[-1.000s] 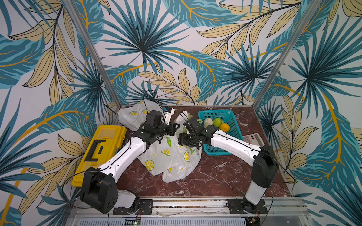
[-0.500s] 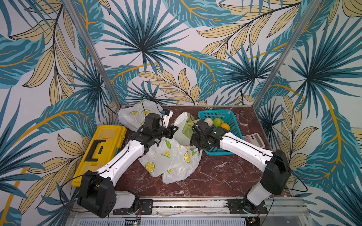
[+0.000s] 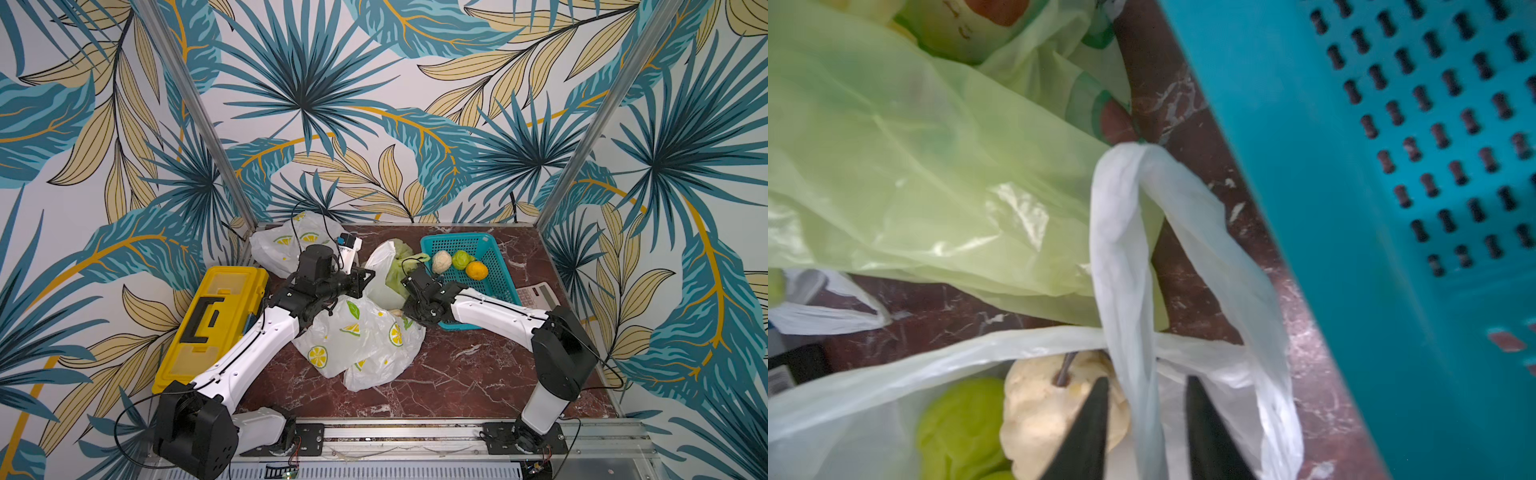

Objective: Place the pears into plastic bags & tie knots
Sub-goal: Place the plastic bag at the center of the board.

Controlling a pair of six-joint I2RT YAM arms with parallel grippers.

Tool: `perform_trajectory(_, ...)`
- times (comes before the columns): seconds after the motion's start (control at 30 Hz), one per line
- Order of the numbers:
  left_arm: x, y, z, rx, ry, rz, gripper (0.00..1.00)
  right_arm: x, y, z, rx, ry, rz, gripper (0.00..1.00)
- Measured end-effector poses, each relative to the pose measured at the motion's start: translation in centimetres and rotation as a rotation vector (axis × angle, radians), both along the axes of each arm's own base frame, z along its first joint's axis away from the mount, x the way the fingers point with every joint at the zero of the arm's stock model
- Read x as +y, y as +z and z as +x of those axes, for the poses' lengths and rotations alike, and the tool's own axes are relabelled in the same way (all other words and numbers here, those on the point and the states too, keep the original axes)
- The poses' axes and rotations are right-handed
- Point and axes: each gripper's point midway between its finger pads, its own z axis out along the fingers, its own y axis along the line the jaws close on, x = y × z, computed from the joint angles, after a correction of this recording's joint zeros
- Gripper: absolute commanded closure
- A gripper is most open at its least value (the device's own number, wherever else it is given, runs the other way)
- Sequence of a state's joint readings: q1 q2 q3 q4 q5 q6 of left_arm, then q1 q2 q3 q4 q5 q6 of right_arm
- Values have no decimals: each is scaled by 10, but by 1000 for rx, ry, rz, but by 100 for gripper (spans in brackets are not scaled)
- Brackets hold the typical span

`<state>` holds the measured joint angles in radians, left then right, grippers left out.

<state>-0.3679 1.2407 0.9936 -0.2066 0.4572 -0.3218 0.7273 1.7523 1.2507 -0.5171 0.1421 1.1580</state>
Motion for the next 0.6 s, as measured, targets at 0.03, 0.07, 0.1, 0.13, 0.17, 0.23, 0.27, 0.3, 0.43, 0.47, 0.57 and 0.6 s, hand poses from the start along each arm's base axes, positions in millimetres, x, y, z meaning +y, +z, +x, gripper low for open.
perform_trajectory(0.03, 2, 2, -1, -5, 4, -3, 96, 2, 4, 2, -12, 18, -2, 88)
perform_trajectory(0.07, 3, 5, -2, -11, 8, -7, 96, 4, 10, 5, -28, 36, -4, 90)
perform_trajectory(0.1, 5, 9, -3, -19, 12, -12, 96, 7, 18, 8, -50, 57, -6, 92)
perform_trajectory(0.13, 6, 13, -4, -28, 15, -17, 96, 10, 25, 10, -68, 75, -5, 94)
perform_trajectory(0.17, 8, 18, -6, -41, 22, -22, 97, 13, 38, 12, -93, 105, -6, 95)
perform_trajectory(0.23, 13, 30, -9, -71, 44, -32, 96, 20, 69, 17, -156, 170, -4, 96)
perform_trajectory(0.27, 15, 36, -10, -85, 55, -36, 97, 24, 87, 19, -191, 202, 1, 96)
perform_trajectory(0.3, 19, 43, -12, -104, 73, -42, 97, 28, 108, 21, -234, 236, 9, 96)
perform_trajectory(0.43, 33, 71, -21, -173, 145, -70, 98, 41, 187, 25, -389, 360, 40, 96)
perform_trajectory(0.47, 37, 77, -23, -189, 161, -76, 98, 43, 202, 25, -418, 385, 44, 97)
perform_trajectory(0.57, 46, 92, -32, -234, 206, -92, 97, 44, 235, 23, -483, 448, 34, 95)
perform_trajectory(0.6, 47, 96, -36, -248, 216, -96, 97, 44, 241, 22, -498, 468, 26, 94)
